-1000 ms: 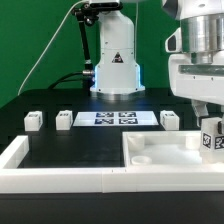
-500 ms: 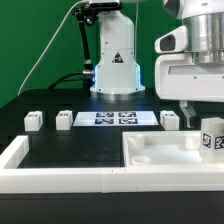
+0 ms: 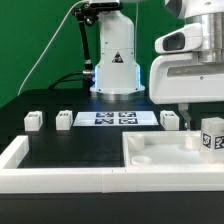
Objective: Assemble square table
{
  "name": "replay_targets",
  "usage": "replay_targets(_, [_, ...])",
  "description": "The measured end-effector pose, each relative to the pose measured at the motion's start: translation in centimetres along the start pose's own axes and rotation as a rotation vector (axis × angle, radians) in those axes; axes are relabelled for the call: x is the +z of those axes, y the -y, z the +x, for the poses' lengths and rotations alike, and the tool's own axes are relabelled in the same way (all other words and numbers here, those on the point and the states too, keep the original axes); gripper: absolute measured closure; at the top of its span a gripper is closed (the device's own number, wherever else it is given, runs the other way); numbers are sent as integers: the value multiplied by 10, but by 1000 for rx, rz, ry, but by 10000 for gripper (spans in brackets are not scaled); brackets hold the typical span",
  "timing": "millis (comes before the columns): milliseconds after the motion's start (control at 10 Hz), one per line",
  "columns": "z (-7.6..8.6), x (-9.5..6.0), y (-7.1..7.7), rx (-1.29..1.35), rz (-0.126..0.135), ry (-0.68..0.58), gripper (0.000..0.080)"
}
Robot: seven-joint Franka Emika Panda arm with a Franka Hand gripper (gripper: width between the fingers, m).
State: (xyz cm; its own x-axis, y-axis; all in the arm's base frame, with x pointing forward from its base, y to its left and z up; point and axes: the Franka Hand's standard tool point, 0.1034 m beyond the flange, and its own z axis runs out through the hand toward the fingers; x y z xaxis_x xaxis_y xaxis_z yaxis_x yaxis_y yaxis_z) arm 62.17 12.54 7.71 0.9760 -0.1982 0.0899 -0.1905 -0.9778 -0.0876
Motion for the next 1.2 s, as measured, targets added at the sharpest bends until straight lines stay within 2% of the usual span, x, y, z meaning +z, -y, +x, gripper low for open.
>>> replay_targets(400, [-1,1,-1,-295,-43,-3,151])
replay_targets(600, [0,1,-3,-383,-51,-3,151])
replay_targets(800, [0,1,-3,-390,-51,-2,396])
replay_targets(900, [0,1,-3,-390,-51,-2,396])
replay_targets(1000, [0,1,-3,-382,-51,-2,510])
replay_targets(1200, [0,1,-4,-353,-50,-3,510])
